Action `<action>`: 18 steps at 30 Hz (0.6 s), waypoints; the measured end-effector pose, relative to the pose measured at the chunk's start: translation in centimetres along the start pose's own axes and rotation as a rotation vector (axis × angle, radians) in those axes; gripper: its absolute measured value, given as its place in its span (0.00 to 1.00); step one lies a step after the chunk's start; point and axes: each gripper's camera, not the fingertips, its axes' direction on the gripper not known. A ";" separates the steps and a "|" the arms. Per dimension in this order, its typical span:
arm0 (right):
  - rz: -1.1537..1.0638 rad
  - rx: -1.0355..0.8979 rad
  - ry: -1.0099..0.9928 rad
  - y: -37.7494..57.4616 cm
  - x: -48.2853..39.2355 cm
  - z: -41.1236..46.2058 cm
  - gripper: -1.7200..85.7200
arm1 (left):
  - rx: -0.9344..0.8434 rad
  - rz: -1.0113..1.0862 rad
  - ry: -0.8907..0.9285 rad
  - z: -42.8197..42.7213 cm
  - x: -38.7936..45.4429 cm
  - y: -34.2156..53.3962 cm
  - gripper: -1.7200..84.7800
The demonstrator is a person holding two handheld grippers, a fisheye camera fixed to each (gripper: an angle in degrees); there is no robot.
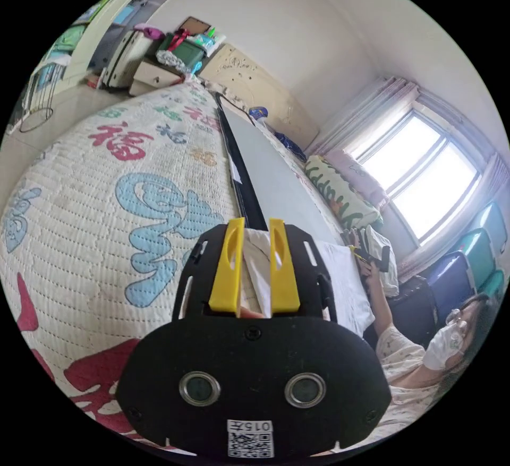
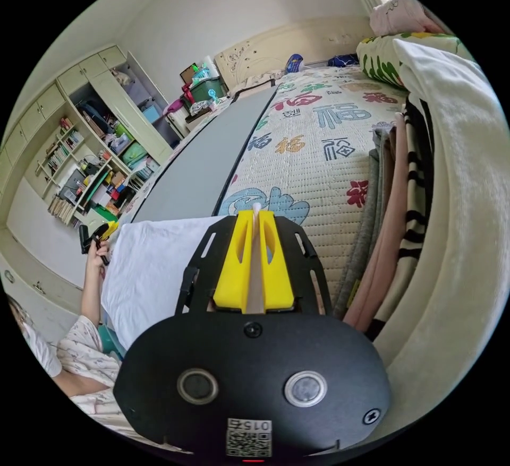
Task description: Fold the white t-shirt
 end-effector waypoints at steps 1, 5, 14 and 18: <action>0.003 -0.002 0.001 0.6 0.2 0.1 0.03 | -0.034 0.000 0.011 0.4 -0.2 0.3 0.12; 0.037 -0.004 -0.028 2.8 1.5 0.1 0.03 | -0.093 -0.012 0.020 2.3 -0.8 1.1 0.14; 0.047 0.008 -0.020 9.8 3.3 -0.4 0.03 | -0.073 0.046 0.106 3.4 -2.5 7.5 0.02; 0.093 0.043 -0.064 13.3 4.8 -1.1 0.03 | 0.012 0.068 0.056 2.5 -2.4 11.4 0.01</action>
